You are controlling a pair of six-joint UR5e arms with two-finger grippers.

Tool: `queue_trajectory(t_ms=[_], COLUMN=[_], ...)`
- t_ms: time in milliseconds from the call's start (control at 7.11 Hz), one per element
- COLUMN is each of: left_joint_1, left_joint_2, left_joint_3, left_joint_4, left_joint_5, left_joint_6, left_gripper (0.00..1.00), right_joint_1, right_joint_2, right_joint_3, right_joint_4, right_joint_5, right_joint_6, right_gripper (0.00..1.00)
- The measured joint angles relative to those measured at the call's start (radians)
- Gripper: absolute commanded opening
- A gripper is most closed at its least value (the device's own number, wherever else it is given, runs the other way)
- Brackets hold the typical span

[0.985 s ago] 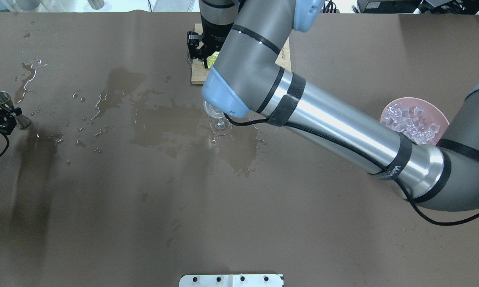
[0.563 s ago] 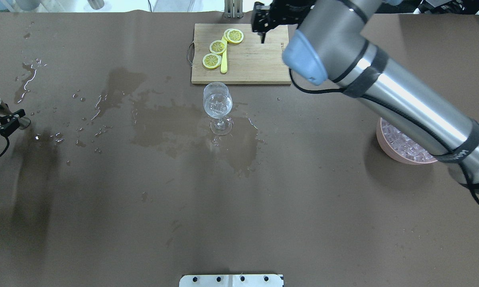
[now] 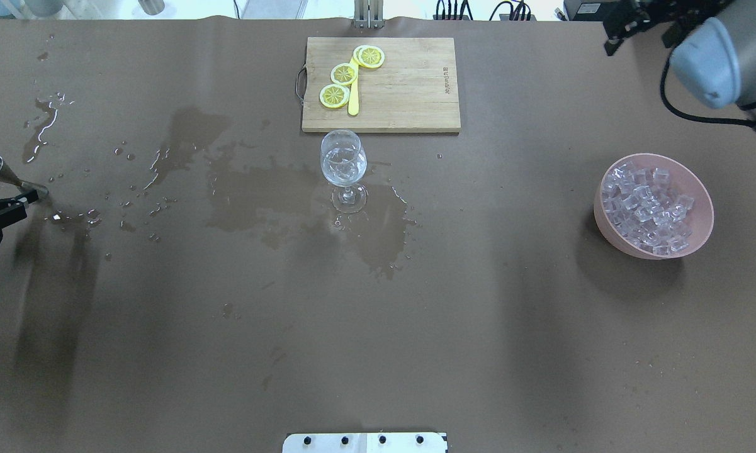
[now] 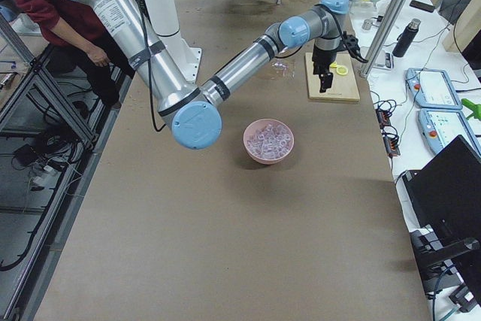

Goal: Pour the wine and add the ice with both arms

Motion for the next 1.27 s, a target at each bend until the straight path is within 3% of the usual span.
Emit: queue_trajectory(t_ms=[281,422,844,1266], left_joint_1=[-0.043,-0.129,-0.477,-0.641], left_joint_2=[0.101,0.127,0.068,-0.061], left_joint_3=[-0.109,-0.17,-0.329,-0.387], left_joint_4=[0.038,0.11,0.502,0.911], left_joint_5=[-0.104,-0.224,-0.628,-0.818], left_joint_6=[-0.037,-0.049,-0.035,0.156], left_gripper=[0.99,0.99,0.99,0.99], right_joint_1=[0.112,0.162,0.271,0.299], right_joint_2=[-0.16,-0.208,-0.273,-0.298], right_joint_3=[0.0,-0.043,-0.206,-0.254], right_joint_4=[-0.001,0.001,0.003,0.01], right_joint_5=[0.002,0.005,0.057,0.063], right_joint_6=[-0.198,-0.251,-0.395,-0.409], right_gripper=[1.0,1.0,1.0,1.0])
